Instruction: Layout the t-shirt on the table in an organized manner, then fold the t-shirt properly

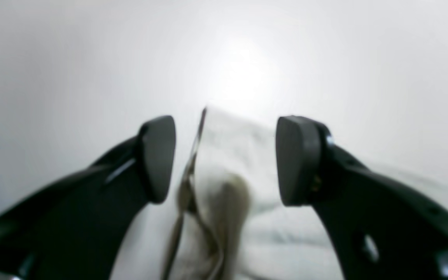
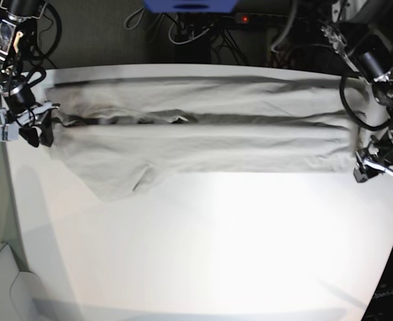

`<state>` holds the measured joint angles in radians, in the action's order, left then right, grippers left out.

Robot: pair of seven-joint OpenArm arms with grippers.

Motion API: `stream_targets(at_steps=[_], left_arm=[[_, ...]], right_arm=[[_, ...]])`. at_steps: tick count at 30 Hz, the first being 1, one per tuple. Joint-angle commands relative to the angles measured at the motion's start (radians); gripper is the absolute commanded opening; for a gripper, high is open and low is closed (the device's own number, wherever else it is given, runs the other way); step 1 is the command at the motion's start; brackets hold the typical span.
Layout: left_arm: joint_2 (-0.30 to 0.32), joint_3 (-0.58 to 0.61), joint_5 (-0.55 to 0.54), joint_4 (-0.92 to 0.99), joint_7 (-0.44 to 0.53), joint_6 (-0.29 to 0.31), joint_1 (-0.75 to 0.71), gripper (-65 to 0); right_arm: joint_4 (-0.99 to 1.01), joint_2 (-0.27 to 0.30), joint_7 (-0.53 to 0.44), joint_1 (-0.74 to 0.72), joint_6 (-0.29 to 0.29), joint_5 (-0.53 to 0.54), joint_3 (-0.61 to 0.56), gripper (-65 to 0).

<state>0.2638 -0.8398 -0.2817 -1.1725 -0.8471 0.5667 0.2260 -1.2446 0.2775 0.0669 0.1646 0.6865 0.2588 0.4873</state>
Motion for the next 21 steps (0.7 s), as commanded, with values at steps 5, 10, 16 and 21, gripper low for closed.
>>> stream_targets(at_steps=[5, 10, 16, 21], left_arm=[[0.013, -0.002, 0.144, 0.061, 0.084, -0.003, 0.04, -25.6], [0.013, -0.002, 0.174, 0.128, 0.099, -0.003, 0.04, -25.8], [0.013, -0.002, 0.177, 0.176, 0.099, 0.0, 0.04, -26.0], [0.013, 0.026, 0.17, 0.208, 0.099, 0.002, 0.04, -26.3]], right_arm=[[-0.017, 0.019, -0.029, -0.007, 0.012, 0.018, 0.009, -40.2], [-0.019, 0.019, -0.029, -0.007, 0.012, 0.018, 0.009, -40.2], [-0.019, 0.019, -0.029, -0.007, 0.012, 0.018, 0.006, -40.2], [-0.019, 0.019, -0.029, -0.007, 0.012, 0.018, 0.006, -40.2]])
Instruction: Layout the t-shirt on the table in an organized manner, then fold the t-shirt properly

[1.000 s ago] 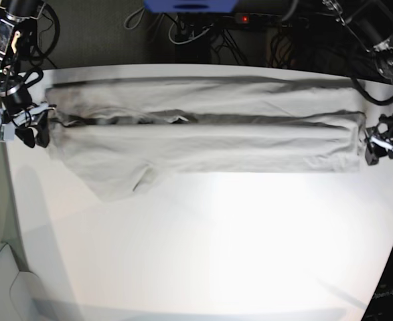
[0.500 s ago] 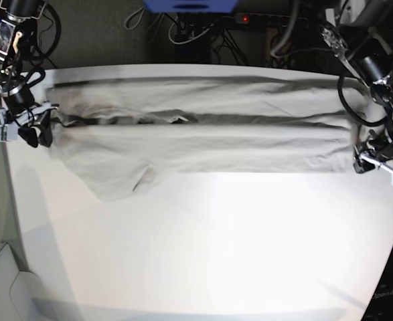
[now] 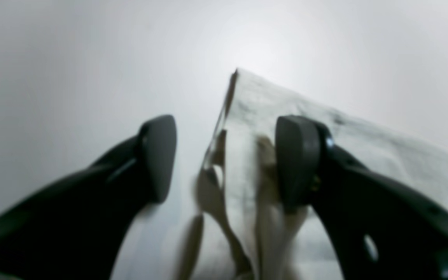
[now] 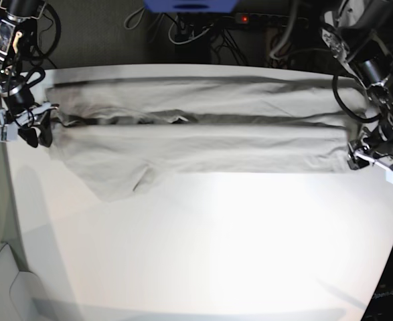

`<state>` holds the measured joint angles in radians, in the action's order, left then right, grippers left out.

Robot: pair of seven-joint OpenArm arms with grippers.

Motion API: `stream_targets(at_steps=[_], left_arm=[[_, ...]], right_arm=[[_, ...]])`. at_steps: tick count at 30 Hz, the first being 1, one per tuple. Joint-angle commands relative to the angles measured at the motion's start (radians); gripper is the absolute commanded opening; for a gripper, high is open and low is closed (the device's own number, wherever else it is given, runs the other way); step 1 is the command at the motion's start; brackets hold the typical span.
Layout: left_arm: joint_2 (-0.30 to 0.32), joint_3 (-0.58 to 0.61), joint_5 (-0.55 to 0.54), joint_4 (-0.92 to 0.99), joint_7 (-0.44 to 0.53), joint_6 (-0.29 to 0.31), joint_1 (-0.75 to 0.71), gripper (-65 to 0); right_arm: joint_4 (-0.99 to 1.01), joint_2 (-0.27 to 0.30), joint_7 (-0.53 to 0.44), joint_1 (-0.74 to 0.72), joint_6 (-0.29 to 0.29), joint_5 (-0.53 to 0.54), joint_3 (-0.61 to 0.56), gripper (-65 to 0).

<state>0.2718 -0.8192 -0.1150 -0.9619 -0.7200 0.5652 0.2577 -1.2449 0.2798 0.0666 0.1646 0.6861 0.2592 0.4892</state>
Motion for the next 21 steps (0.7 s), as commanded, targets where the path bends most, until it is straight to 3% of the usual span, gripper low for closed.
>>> stream_targets(at_steps=[1, 3, 8, 10, 13, 21], left_arm=[[0.005, 0.031, 0.002, -0.002, -0.028, 0.003, 0.009, -27.1], [0.005, 0.073, 0.002, -0.002, -0.028, 0.003, 0.005, -32.8], [0.005, 0.088, 0.001, -0.002, -0.028, 0.0, 0.004, -55.7], [0.005, 0.088, 0.001, -0.007, -0.031, 0.0, 0.004, -60.8], [0.007, 0.088, 0.001, -0.022, -0.04, 0.002, 0.004, -64.7], [0.008, 0.091, 0.001, -0.191, -0.042, 0.0, 0.002, -64.9]], right_arm=[[-0.019, 0.017, -0.029, -0.007, 0.012, 0.018, 0.004, -40.2], [-0.019, 0.017, -0.029, -0.007, 0.012, 0.018, 0.004, -40.2], [-0.019, 0.017, -0.029, -0.007, 0.012, 0.018, 0.004, -40.2], [-0.019, 0.017, -0.029, -0.007, 0.012, 0.018, 0.004, -40.2], [-0.019, 0.017, -0.029, -0.007, 0.012, 0.018, 0.006, -40.2], [-0.019, 0.017, -0.029, -0.007, 0.012, 0.018, 0.004, -40.2]])
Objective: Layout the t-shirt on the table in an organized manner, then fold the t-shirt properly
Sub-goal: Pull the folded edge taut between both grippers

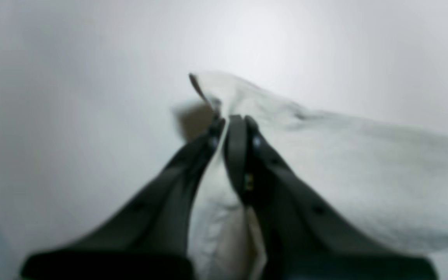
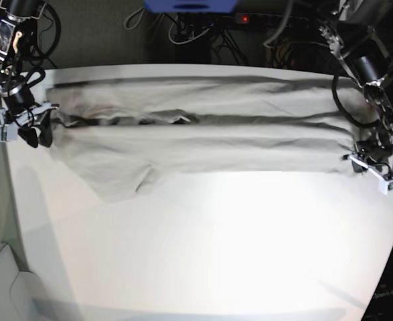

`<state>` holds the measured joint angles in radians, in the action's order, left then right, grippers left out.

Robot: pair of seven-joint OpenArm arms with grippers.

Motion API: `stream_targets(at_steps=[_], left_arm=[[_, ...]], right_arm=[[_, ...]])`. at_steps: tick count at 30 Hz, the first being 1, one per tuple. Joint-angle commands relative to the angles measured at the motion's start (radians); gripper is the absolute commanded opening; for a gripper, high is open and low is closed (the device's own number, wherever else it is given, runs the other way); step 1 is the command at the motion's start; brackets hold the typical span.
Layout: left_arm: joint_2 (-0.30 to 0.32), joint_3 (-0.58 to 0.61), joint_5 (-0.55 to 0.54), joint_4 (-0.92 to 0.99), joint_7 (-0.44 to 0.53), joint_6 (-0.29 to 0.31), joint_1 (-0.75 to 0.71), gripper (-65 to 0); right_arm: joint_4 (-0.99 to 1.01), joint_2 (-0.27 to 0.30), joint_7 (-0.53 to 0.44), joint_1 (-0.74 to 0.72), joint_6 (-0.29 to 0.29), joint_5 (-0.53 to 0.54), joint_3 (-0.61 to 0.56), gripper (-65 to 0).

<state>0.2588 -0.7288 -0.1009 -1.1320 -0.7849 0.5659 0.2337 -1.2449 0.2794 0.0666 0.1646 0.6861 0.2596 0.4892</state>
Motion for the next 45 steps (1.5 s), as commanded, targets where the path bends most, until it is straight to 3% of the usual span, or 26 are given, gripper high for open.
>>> stream_targets(at_steps=[1, 11, 15, 29, 40, 45], left_arm=[[0.024, 0.002, -0.013, -0.044, 0.014, -0.001, 0.028, -64.9], [0.004, -0.002, -0.013, -0.294, -0.278, 0.001, 0.031, -64.9], [-0.019, -0.002, -0.012, -0.369, -0.324, 0.001, -0.029, -64.9], [-0.029, -0.002, -0.004, -0.458, -0.316, 0.004, -0.219, -64.7], [-0.029, -0.002, -0.003, -0.443, -0.314, 0.004, -0.237, -64.6], [-0.028, -0.002, -0.003, -0.443, -0.314, 0.003, -0.256, -64.4]], right_arm=[[-0.019, 0.017, -0.029, -0.007, 0.012, 0.017, 0.004, -40.2], [-0.017, 0.017, -0.029, -0.023, 0.012, 0.017, 0.004, -40.2], [-0.017, 0.017, -0.029, -0.023, 0.012, 0.017, 0.004, -40.2], [-0.012, 0.017, -0.029, -0.023, 0.012, 0.017, 0.004, -40.2], [-0.014, 0.017, -0.027, -0.023, 0.012, 0.017, 0.004, -39.8], [-0.022, 0.019, 0.06, -0.053, 0.012, 0.02, 0.01, -39.8]])
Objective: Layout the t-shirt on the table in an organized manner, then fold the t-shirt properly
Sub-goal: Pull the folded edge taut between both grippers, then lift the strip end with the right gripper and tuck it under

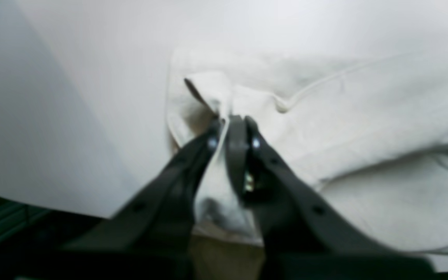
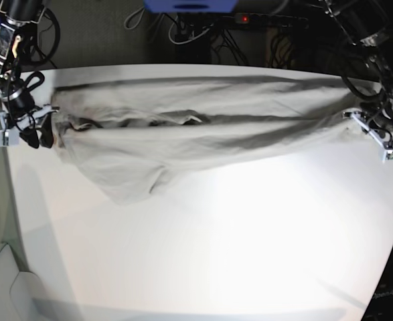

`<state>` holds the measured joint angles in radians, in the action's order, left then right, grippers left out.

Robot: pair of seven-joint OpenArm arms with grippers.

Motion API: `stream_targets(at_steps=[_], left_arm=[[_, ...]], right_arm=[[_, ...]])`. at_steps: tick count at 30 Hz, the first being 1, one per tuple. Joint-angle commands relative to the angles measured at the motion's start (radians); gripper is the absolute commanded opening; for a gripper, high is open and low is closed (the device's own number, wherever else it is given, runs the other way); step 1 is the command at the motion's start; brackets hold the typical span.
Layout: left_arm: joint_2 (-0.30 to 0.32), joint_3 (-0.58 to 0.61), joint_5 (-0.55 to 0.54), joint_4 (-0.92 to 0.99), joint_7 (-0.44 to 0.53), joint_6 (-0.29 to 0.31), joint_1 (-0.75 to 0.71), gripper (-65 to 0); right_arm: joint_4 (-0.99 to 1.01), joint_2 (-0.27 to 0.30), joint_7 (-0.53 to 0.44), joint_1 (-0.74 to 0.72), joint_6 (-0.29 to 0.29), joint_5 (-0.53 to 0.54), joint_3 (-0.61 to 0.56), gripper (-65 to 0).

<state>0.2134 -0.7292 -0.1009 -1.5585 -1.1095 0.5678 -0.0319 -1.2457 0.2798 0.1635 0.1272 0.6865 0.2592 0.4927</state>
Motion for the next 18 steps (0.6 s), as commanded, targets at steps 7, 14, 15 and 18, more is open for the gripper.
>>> stream_targets(at_steps=[7, 14, 15, 18], left_arm=[[0.017, -0.002, -0.003, -0.02, 0.01, 0.001, -0.006, -37.8], [0.011, -0.002, -0.003, -0.018, 0.01, 0.002, -0.01, -13.8], [0.011, -0.002, -0.003, -0.018, 0.01, 0.002, -0.01, -12.9], [0.011, -0.002, -0.003, -0.018, 0.01, 0.002, -0.01, -12.7]], right_arm=[[-0.136, 0.017, 0.133, -0.031, 0.012, 0.021, 0.005, -39.8], [-0.274, 0.014, 0.296, -0.077, 0.012, 0.021, -0.055, -37.3], [-0.288, 0.014, 0.321, -0.09, 0.012, 0.021, -0.065, -36.0], [-0.303, 0.014, 0.405, -0.151, 0.012, 0.021, -0.119, -32.2]])
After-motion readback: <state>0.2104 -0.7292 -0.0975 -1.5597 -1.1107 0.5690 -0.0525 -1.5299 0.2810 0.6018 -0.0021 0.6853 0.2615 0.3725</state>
